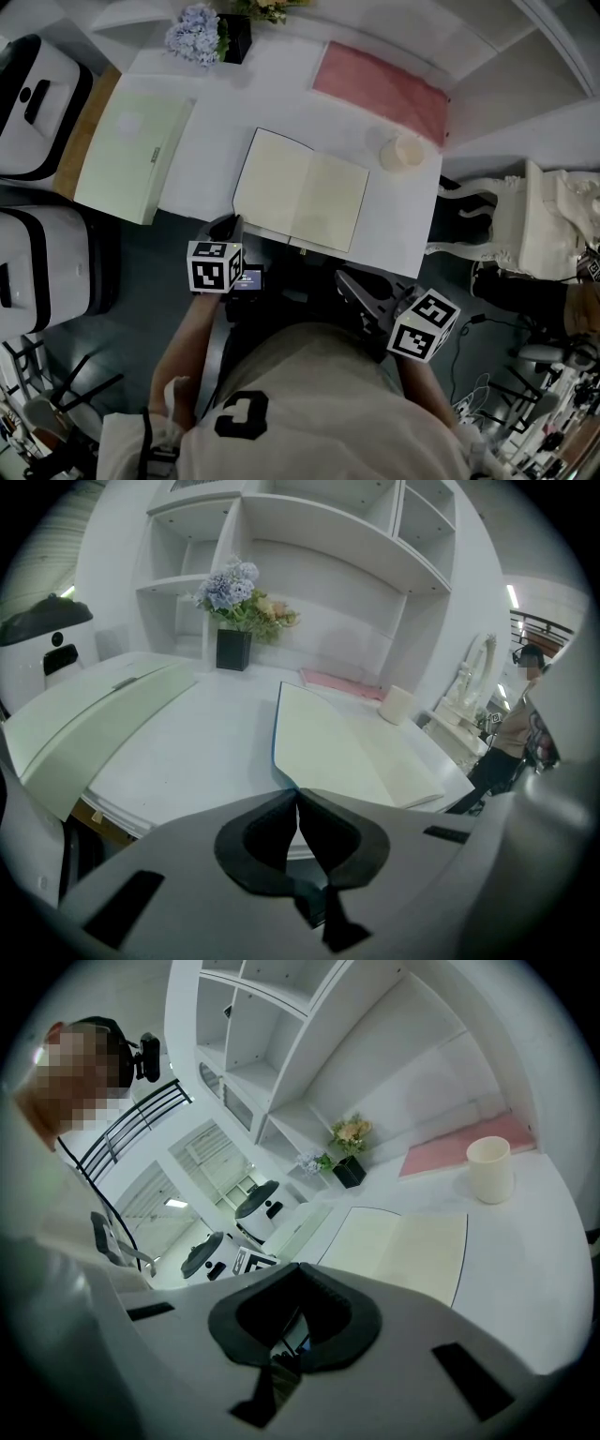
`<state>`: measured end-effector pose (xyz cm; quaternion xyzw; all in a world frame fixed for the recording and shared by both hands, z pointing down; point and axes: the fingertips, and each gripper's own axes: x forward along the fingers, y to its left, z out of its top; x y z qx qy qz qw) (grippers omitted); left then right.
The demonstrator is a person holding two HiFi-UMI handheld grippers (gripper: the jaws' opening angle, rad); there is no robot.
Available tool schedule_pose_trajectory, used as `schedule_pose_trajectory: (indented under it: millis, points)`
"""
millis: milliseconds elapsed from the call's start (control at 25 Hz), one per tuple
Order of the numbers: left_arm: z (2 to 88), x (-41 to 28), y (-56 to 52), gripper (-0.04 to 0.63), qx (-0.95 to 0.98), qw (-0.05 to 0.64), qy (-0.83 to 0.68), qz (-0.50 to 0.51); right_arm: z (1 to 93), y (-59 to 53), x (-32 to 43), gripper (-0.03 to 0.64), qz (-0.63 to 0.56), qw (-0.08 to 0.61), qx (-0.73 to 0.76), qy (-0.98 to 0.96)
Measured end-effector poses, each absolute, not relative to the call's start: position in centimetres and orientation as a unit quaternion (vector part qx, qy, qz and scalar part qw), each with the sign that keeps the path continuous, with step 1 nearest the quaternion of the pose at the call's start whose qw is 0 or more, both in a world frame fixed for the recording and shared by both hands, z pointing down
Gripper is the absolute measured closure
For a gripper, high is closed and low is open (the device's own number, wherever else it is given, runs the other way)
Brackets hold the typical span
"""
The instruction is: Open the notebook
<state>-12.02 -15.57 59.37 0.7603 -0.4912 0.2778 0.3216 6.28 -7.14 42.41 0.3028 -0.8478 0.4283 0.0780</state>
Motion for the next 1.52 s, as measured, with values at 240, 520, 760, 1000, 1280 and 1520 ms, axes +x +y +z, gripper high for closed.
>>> schedule_pose_trajectory:
  millis: [240, 520, 760, 1000, 1280, 1520]
  points:
    - [59.7, -12.1, -15.3, 0.575, 0.759, 0.328, -0.486, 0.283, 42.3, -7.1, 6.3, 0.594, 0.426, 0.080, 0.305, -0.848]
    - [60.0, -12.2, -15.1, 0.575, 0.757, 0.328, -0.486, 0.289, 42.4, -6.9, 6.6, 0.594, 0.428, 0.076, 0.306, -0.847]
    - [60.4, -12.2, -15.0, 0.575, 0.754, 0.325, -0.487, 0.299, 42.6, -6.7, 6.9, 0.594, 0.433, 0.074, 0.307, -0.844]
    - [60.8, -12.2, -14.9, 0.575, 0.750, 0.325, -0.489, 0.304, 42.7, -6.5, 7.4, 0.594, 0.437, 0.069, 0.310, -0.841]
    - [61.3, -12.6, -14.9, 0.575, 0.734, 0.395, -0.497, 0.241, 42.8, -6.5, 7.4, 0.594, 0.439, 0.070, 0.312, -0.840]
    - [61.2, -12.9, -15.1, 0.577, 0.702, 0.497, -0.490, 0.141, 42.9, -6.7, 6.8, 0.594, 0.437, 0.075, 0.307, -0.842]
